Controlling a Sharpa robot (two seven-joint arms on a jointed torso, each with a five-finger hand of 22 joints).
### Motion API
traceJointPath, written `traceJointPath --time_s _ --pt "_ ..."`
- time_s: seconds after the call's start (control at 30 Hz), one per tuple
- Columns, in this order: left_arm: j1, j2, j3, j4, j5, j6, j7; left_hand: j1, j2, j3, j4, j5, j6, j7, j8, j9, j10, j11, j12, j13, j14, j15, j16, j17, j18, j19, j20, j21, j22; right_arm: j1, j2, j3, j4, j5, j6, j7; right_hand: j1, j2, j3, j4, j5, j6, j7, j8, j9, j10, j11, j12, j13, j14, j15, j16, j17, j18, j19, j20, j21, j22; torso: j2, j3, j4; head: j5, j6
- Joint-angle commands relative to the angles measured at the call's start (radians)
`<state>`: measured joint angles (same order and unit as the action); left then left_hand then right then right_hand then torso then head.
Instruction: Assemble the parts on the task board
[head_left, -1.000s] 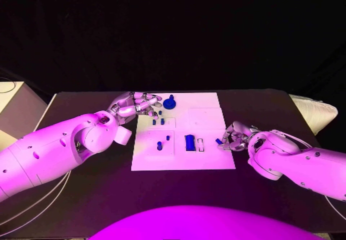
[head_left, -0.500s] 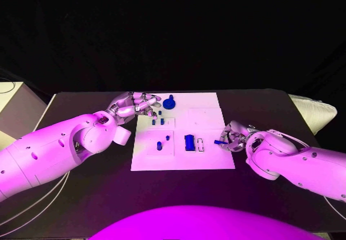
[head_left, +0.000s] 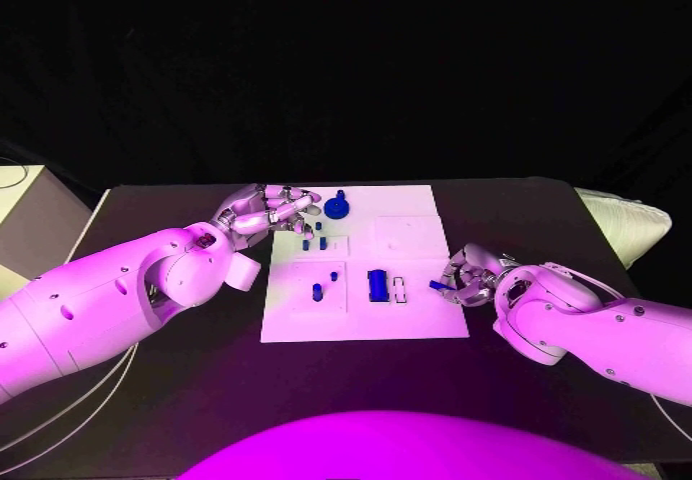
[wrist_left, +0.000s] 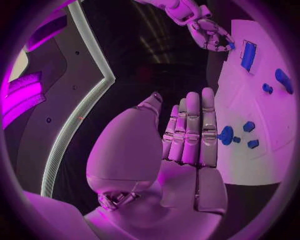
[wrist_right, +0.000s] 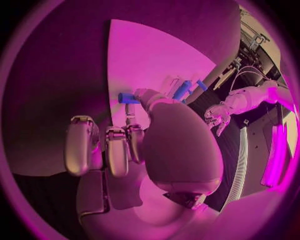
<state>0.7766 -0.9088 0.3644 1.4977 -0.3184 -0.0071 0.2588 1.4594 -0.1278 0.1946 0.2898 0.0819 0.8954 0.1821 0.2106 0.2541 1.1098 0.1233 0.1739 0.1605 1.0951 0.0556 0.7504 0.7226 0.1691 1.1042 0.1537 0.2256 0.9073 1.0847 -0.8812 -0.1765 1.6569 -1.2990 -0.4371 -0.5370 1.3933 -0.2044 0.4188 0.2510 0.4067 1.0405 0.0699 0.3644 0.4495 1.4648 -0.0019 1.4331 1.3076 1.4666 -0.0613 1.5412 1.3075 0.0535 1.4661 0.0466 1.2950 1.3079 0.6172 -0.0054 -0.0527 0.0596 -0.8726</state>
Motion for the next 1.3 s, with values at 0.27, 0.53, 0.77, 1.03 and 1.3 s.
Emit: traceJointPath --time_s 0.27,0.53,0.77,1.03,1.3 --pt "0.0 0.003 0.0 0.002 0.004 0.019 0.003 -0.001 0.008 -0.005 0.0 0.003 0.003 0.003 0.0 -0.001 -0.008 -0.001 0.006 0.001 -0.007 0.002 -0.002 -0.001 0.009 -0.008 0.002 0.001 0.001 0.032 0.016 0.006 0.045 0.151 -0.037 -0.006 -0.027 -0.007 0.019 -0.008 0.004 0.003 -0.004 0.025 0.017 0.039 -0.007 0.008 0.173 0.092 -0.01 0.0 0.206 -0.008 0.032 -0.008 0.013 0.203 0.001 -0.0006 0.0026 -0.006 0.0" --pt "0.0 0.003 0.0 0.003 0.004 0.021 0.003 -0.001 0.008 -0.005 0.0 0.003 0.003 0.003 0.0 -0.001 -0.008 -0.001 0.006 0.001 -0.007 0.002 -0.002 -0.001 0.009 -0.008 0.002 0.001 0.001 0.033 0.052 0.005 0.036 0.172 -0.059 -0.006 -0.094 -0.033 0.012 0.009 -0.007 -0.001 -0.002 0.03 0.02 0.041 -0.005 0.01 0.175 0.092 -0.007 0.001 0.209 -0.008 0.031 -0.006 0.012 0.202 0.001 -0.0009 -0.0008 -0.01 0.0" --pt "0.0 0.007 0.0 0.003 0.004 0.03 0.002 -0.004 0.01 -0.008 0.0 0.003 0.004 0.003 0.0 -0.002 -0.01 -0.001 0.007 0.002 -0.008 0.002 -0.002 -0.001 0.009 -0.009 0.002 0.001 0.002 0.021 0.09 0.003 0.013 0.175 -0.069 -0.008 -0.138 -0.036 -0.006 0.025 -0.026 0.002 -0.003 0.036 0.022 0.045 -0.006 0.016 0.179 0.093 -0.008 0.002 0.211 -0.008 0.032 -0.006 0.016 0.203 0.002 0.0 0.0024 -0.011 0.0" --pt "0.0 0.007 0.0 0.004 0.001 0.034 0.004 -0.004 0.01 -0.008 -0.001 0.003 0.004 0.003 0.0 -0.002 -0.01 -0.001 0.008 0.002 -0.008 0.002 -0.002 -0.001 0.009 -0.01 0.002 0.001 0.002 0.01 0.122 0.002 -0.014 0.174 -0.05 -0.015 -0.181 -0.017 -0.016 0.037 -0.054 0.003 -0.003 0.039 0.022 0.047 -0.005 0.019 0.182 0.092 -0.008 0.001 0.209 -0.008 0.032 -0.006 0.014 0.202 0.001 -0.0006 0.0031 -0.014 0.0" --pt "0.0 0.005 0.0 0.007 0.0 0.036 0.003 -0.004 0.01 -0.008 -0.001 0.003 0.004 0.003 0.0 -0.002 -0.01 -0.001 0.008 0.002 -0.008 0.002 -0.002 -0.001 0.009 -0.01 0.002 0.001 0.002 0.004 0.137 0.002 -0.037 0.149 -0.004 -0.023 -0.188 -0.012 -0.017 0.036 -0.063 0.003 -0.004 0.041 0.022 0.047 -0.006 0.018 0.182 0.092 -0.008 0.001 0.208 -0.007 0.031 -0.006 0.009 0.201 0.002 -0.0003 0.0012 -0.014 0.0"
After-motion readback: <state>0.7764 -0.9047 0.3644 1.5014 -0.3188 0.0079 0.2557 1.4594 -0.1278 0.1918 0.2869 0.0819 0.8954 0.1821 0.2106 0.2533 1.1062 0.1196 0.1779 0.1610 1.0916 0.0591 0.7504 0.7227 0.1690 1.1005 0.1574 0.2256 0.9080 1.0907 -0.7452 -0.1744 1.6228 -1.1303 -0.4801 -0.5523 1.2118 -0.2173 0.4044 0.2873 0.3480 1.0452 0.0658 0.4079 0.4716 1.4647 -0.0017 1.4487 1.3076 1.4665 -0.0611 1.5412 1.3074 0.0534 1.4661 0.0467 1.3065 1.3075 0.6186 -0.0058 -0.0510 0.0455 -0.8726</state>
